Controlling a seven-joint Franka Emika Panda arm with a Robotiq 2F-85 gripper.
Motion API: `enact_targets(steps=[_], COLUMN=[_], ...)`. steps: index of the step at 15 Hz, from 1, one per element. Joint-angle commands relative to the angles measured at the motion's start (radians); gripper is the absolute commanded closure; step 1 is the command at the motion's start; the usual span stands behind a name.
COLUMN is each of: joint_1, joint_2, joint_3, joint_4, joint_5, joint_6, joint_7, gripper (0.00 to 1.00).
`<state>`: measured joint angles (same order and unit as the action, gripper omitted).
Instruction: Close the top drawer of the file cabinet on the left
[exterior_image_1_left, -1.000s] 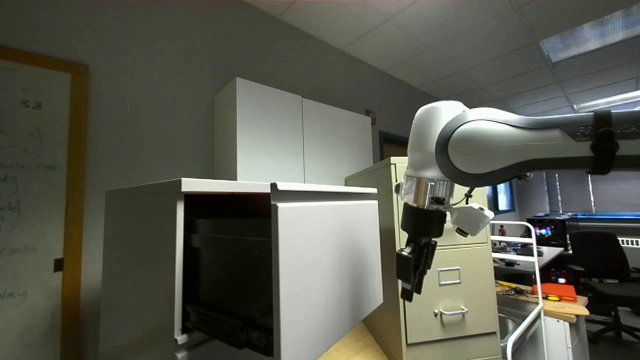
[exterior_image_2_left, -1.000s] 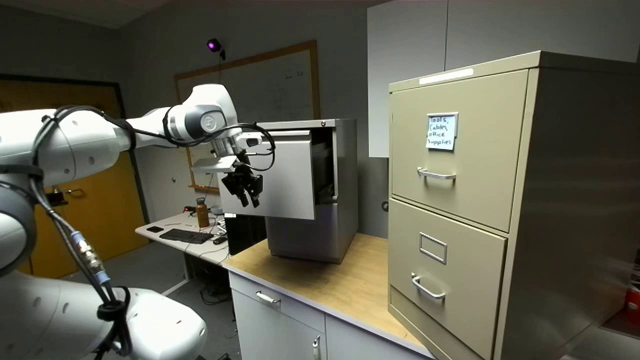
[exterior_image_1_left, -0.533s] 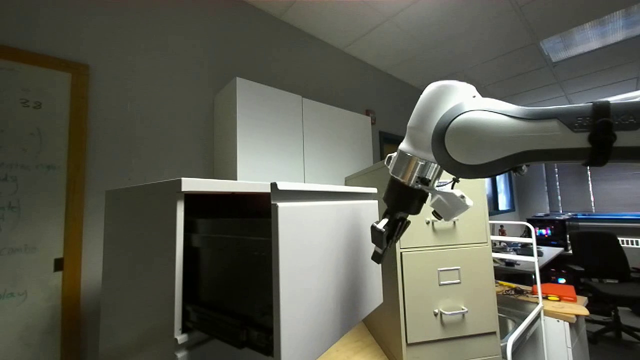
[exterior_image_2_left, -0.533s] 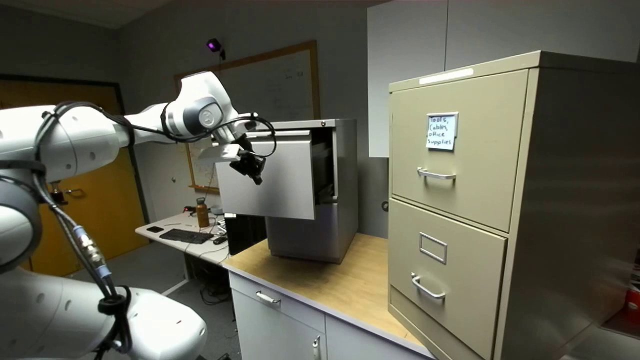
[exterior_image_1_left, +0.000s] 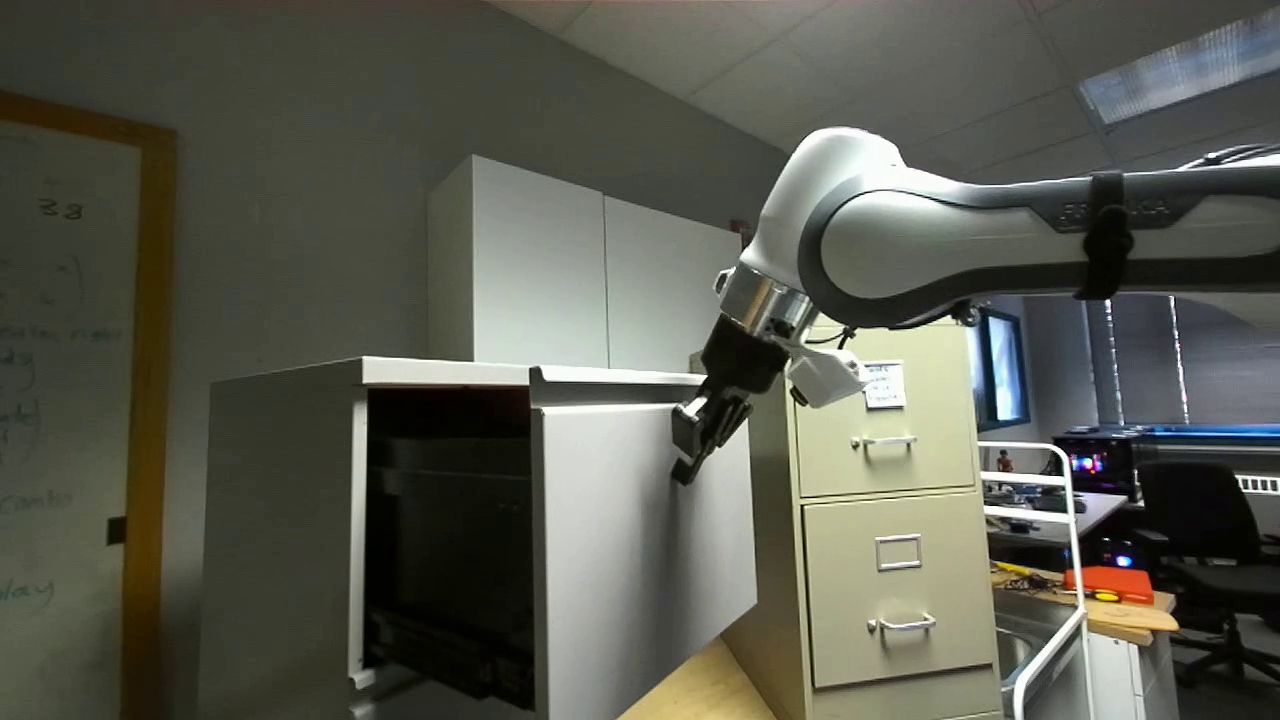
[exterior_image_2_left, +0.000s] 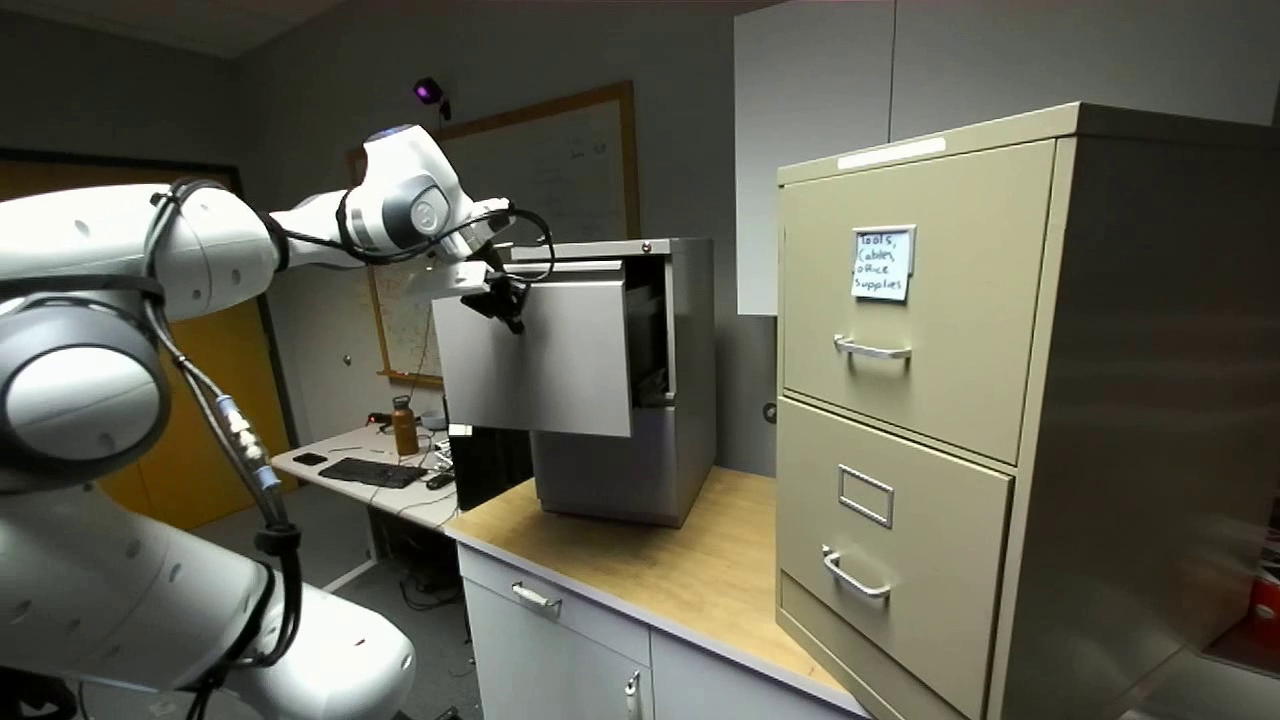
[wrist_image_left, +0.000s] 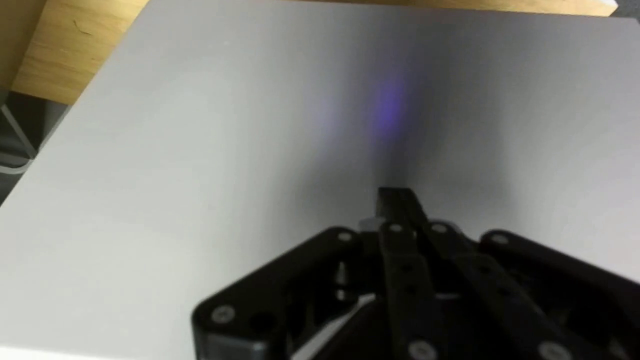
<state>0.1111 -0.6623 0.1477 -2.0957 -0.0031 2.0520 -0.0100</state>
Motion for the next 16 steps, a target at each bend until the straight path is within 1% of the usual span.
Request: enact_targets(steps=[1, 6, 9, 13, 16], joint_1=[0.019, 0.006, -0.003, -0.006, -0.008], joint_2=[0.156, 0.323, 0.433, 0.580, 0.681], joint_3=[0.007, 0.000, -0.004, -0.011, -0.016], joint_4=[0.154, 0.311, 0.426, 0.608, 0.747], joint_5=[0.007, 0.002, -0.007, -0.012, -0.031], joint_6=[0.011, -0.005, -0.018, -0.066, -0.126], joint_7=[-0.016, -0.002, 0.002, -0.002, 0.007], gripper=[0.97, 0.98, 0.98, 0.98, 0.98])
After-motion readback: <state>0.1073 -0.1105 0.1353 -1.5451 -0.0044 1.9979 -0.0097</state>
